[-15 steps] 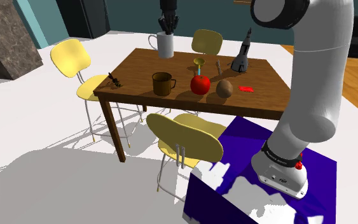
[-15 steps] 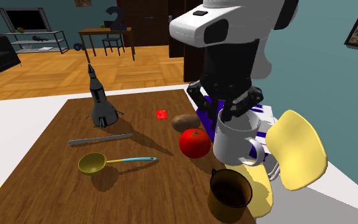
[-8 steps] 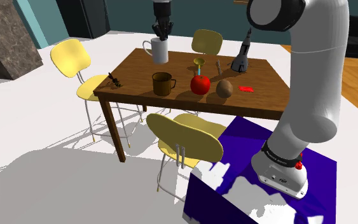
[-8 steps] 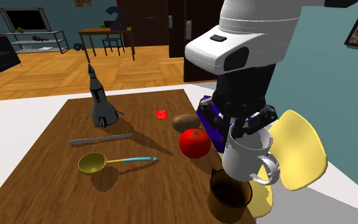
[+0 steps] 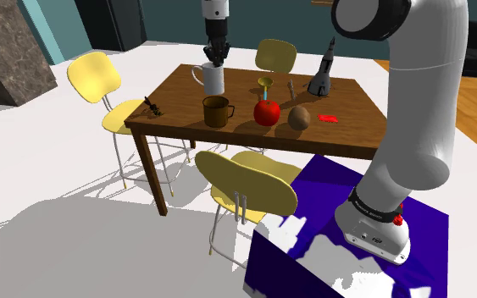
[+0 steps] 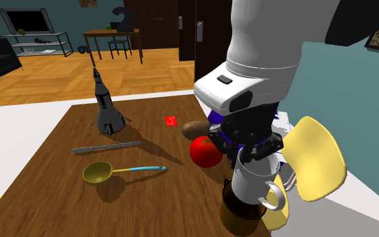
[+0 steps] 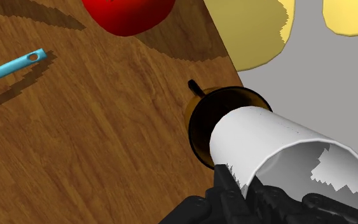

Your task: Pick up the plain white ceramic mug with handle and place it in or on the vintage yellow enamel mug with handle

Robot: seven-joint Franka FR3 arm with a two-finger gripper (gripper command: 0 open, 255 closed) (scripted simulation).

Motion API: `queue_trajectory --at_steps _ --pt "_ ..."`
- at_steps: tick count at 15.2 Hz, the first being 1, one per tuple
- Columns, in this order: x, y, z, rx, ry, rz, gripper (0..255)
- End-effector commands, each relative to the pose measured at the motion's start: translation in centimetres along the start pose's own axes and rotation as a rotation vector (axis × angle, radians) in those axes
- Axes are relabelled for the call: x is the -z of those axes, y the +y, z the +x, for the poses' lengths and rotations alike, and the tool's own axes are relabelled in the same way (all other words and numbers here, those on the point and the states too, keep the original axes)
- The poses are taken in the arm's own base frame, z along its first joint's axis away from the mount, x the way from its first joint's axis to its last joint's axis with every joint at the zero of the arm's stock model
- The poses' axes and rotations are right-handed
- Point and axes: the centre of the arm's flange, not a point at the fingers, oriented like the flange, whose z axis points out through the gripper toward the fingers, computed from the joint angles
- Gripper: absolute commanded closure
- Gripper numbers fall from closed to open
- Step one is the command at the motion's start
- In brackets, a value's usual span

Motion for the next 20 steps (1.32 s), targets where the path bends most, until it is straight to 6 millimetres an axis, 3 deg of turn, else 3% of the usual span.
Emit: queue_trajectory --at_steps 1,6,14,15,20 --pt "-1.0 -0.1 0.0 0.0 0.001 0.0 255" --pt "-3.8 -0.1 0.2 0.0 0.001 0.0 255" --pt "-3.8 -0.1 0.2 0.0 0.001 0.0 255" --pt "-3.8 -0.1 0.2 0.0 0.001 0.0 0" --pt "-3.8 -0.1 0.2 0.0 0.001 0.0 0"
